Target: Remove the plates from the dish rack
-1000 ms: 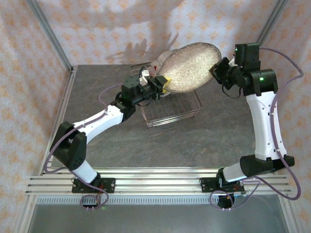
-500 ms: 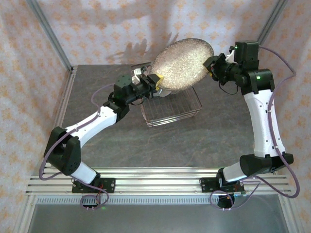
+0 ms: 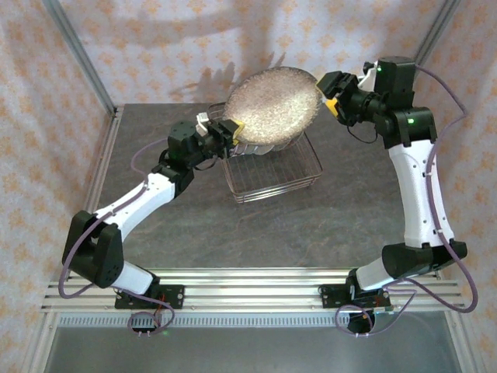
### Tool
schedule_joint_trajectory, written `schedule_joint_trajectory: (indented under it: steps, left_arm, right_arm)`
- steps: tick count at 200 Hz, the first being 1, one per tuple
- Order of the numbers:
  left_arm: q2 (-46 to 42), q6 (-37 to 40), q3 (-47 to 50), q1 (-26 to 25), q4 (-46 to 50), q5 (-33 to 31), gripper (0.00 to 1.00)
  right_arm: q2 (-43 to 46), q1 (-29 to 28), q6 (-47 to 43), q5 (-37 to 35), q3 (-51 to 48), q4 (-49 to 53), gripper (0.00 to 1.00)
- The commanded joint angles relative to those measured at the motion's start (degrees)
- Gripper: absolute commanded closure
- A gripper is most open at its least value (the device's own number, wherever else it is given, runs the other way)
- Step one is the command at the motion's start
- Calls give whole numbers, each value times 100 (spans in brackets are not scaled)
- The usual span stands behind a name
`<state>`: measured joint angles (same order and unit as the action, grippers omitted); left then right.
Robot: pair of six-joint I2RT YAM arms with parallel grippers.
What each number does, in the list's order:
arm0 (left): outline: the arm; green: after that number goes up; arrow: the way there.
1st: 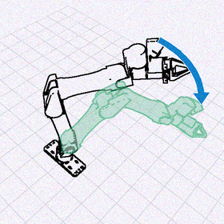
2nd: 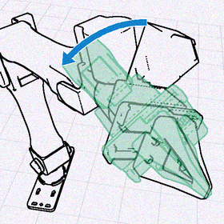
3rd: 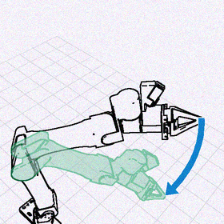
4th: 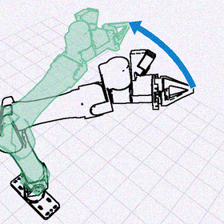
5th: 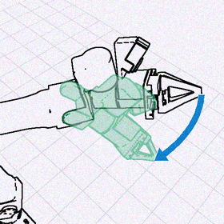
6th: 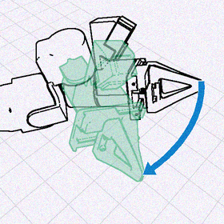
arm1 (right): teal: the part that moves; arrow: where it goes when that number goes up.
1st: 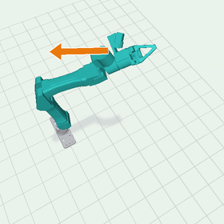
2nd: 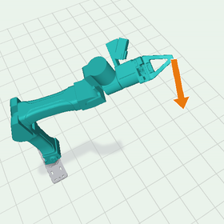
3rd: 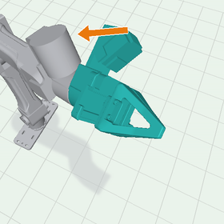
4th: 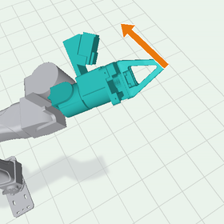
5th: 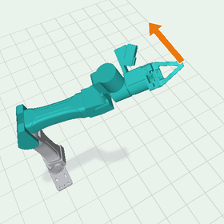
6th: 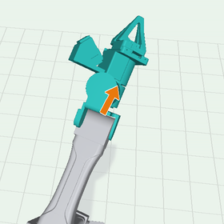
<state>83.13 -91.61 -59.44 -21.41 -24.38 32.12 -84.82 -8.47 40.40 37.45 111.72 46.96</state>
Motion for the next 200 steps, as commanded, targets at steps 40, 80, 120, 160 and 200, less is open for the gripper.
schedule_joint_trajectory:
  steps: [40,80,120,160,200]
  left_arm:
    - [-974,51,-9,572,-1172,-127,100]
    - [-1456,270,316,1007,-874,-391,100]
    - [-1960,493,705,1545,-533,-638,100]
    - [-2534,778,1093,2191,147,-880,100]
    - [-2815,943,1576,2652,328,-1241,100]
  right_arm:
    - [74,-426,-801,-27,177,-215,35]
    - [214,-913,-1514,43,-237,-580,35]
    - [561,-1270,-1912,158,-939,-1565,36]
    - [803,-1948,-2968,-191,-1551,-2212,35]
    - [903,-2480,-3587,-491,-2070,-3009,31]
